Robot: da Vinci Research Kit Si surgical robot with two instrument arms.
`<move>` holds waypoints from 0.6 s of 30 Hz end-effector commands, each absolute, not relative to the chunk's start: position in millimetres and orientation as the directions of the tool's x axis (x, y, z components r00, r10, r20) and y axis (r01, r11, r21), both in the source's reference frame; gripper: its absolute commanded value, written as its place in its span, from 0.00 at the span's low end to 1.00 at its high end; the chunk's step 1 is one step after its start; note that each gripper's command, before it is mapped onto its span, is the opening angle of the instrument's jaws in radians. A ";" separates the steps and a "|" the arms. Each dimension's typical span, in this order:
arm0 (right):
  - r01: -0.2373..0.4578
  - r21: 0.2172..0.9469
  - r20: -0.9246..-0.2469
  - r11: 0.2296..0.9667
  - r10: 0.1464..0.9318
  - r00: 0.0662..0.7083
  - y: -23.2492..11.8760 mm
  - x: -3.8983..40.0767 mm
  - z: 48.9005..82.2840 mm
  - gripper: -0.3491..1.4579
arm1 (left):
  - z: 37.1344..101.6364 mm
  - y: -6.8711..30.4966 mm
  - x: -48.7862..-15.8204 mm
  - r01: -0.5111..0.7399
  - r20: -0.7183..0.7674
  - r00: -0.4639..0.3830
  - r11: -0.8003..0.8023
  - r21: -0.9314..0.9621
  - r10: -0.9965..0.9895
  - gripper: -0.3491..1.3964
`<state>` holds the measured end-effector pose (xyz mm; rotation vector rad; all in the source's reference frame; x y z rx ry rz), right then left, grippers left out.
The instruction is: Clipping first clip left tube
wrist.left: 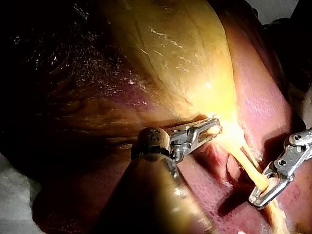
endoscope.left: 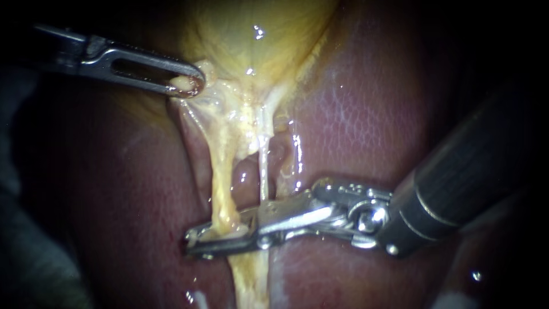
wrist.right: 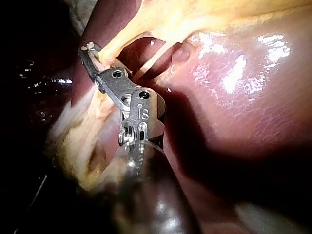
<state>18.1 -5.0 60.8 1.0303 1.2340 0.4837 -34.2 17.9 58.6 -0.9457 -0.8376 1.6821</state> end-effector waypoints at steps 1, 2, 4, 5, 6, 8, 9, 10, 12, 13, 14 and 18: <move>0.211 0.845 -0.535 0.492 0.787 0.308 -5.0 17.9 60.8 0.00 | 58.6 17.9 -34.1 -0.419 -0.199 -0.203 -0.269 -0.867 0.959 0.00; 0.202 0.848 -0.531 0.491 0.791 0.305 -5.0 17.8 60.8 0.00 | 58.6 17.9 -34.1 -0.419 -0.199 -0.203 -0.269 -0.867 0.959 0.00; 0.197 0.851 -0.526 0.488 0.795 0.304 -5.1 17.6 60.7 0.00 | 58.6 17.9 -34.1 -0.419 -0.199 -0.203 -0.269 -0.867 0.959 0.00; 0.194 0.851 -0.526 0.489 0.793 0.309 -5.1 17.6 60.7 0.00 | 58.6 17.9 -34.1 -0.419 -0.199 -0.203 -0.269 -0.867 0.959 0.00; 0.192 0.851 -0.526 0.490 0.791 0.313 -5.2 17.6 60.7 0.00 | 58.6 17.9 -34.1 -0.419 -0.199 -0.203 -0.269 -0.867 0.959 0.00; 0.189 0.851 -0.526 0.491 0.789 0.318 -5.2 17.6 60.7 0.00 | 58.6 17.9 -34.1 -0.419 -0.199 -0.203 -0.269 -0.867 0.959 0.00; 0.188 0.851 -0.526 0.491 0.789 0.318 -5.2 17.6 60.8 0.00 | 58.6 17.9 -34.1 -0.419 -0.199 -0.203 -0.269 -0.867 0.959 0.00; 0.188 0.851 -0.526 0.491 0.789 0.318 -5.2 17.6 60.8 0.00 | 58.6 17.9 -34.1 -0.419 -0.199 -0.203 -0.269 -0.867 0.959 0.00; 0.188 0.851 -0.526 0.491 0.789 0.318 -5.2 17.6 60.8 0.00 | 58.6 17.9 -34.1 -0.419 -0.199 -0.203 -0.269 -0.867 0.959 0.00; 0.188 0.851 -0.526 0.491 0.789 0.318 -5.1 17.6 60.9 0.00 | 58.6 17.9 -34.1 -0.419 -0.199 -0.203 -0.269 -0.867 0.959 0.00; 0.188 0.851 -0.526 0.491 0.789 0.318 -5.1 17.5 60.9 0.00 | 58.6 17.9 -34.1 -0.419 -0.199 -0.203 -0.269 -0.867 0.959 0.00; 0.187 0.851 -0.526 0.491 0.789 0.318 -5.0 17.5 61.0 0.00 | 58.6 17.9 -34.1 -0.418 -0.199 -0.203 -0.269 -0.868 0.959 0.00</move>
